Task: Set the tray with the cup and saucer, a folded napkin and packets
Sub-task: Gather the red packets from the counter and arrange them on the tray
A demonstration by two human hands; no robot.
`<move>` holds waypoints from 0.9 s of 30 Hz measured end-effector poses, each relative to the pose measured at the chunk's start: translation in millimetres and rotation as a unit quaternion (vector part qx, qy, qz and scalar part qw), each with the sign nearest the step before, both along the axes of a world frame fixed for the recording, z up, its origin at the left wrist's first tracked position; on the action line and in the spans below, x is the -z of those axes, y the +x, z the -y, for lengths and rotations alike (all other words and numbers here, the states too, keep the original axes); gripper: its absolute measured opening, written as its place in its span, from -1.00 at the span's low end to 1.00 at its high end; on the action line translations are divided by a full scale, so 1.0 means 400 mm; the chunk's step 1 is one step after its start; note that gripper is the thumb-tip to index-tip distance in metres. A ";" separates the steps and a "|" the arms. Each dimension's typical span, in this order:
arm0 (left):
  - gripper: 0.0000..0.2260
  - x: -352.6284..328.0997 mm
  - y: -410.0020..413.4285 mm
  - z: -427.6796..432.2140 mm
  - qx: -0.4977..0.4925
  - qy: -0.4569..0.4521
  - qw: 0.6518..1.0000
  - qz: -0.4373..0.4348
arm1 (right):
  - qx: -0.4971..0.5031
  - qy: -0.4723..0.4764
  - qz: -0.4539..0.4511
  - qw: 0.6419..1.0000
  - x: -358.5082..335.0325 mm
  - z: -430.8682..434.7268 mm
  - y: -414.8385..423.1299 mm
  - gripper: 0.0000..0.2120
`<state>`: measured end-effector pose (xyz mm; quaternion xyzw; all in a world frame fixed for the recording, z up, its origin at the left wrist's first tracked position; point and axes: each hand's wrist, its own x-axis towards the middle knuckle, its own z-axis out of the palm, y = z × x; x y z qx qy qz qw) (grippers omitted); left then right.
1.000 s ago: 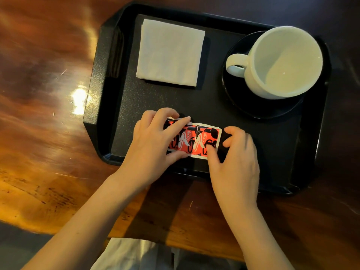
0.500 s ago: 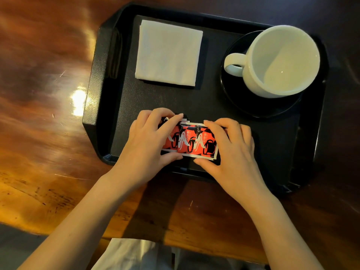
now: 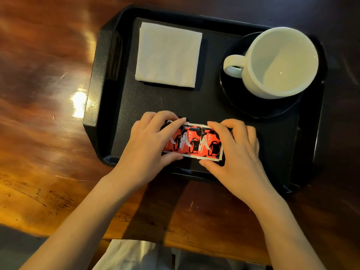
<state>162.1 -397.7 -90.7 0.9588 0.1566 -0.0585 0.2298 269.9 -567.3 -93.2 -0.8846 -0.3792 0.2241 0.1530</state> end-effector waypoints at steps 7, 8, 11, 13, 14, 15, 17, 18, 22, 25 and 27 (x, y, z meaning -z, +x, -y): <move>-0.33 -0.001 0.009 0.012 0.006 0.002 1.000 0.008 | -0.036 -0.015 0.017 0.999 -0.002 0.011 0.009 -0.22; -0.33 -0.001 0.010 0.013 0.007 0.004 1.000 0.007 | -0.036 -0.015 0.018 0.999 -0.001 0.011 0.011 -0.23; -0.33 0.002 0.010 0.013 0.008 0.002 1.000 0.005 | -0.024 -0.008 0.019 1.000 0.000 0.008 0.017 -0.28; -0.33 0.004 0.011 0.013 0.009 0.001 1.000 0.004 | -0.020 -0.004 0.019 1.000 0.000 0.008 0.019 -0.30; -0.33 0.004 0.011 0.013 0.010 0.002 1.000 0.005 | -0.019 -0.003 0.020 1.000 -0.001 0.008 0.021 -0.30; -0.33 0.004 0.012 0.014 0.012 0.002 1.000 0.005 | -0.019 -0.003 0.020 1.000 -0.001 0.009 0.022 -0.30; -0.33 0.003 0.013 0.016 0.014 0.004 1.000 0.005 | -0.021 -0.006 0.025 0.999 -0.002 0.011 0.023 -0.30; -0.33 0.002 0.014 0.017 0.015 0.006 1.000 0.005 | -0.022 -0.008 0.029 0.999 -0.003 0.012 0.023 -0.29; -0.34 -0.003 0.017 0.021 0.021 0.012 1.000 0.002 | -0.030 -0.015 0.041 0.999 -0.004 0.021 0.024 -0.24; -0.33 -0.008 0.017 0.024 0.024 0.016 1.000 -0.008 | -0.034 -0.018 0.046 0.998 -0.005 0.027 0.021 -0.20; -0.33 -0.011 0.019 0.024 0.026 0.018 0.999 -0.014 | -0.035 -0.024 0.053 0.998 -0.006 0.027 0.019 -0.17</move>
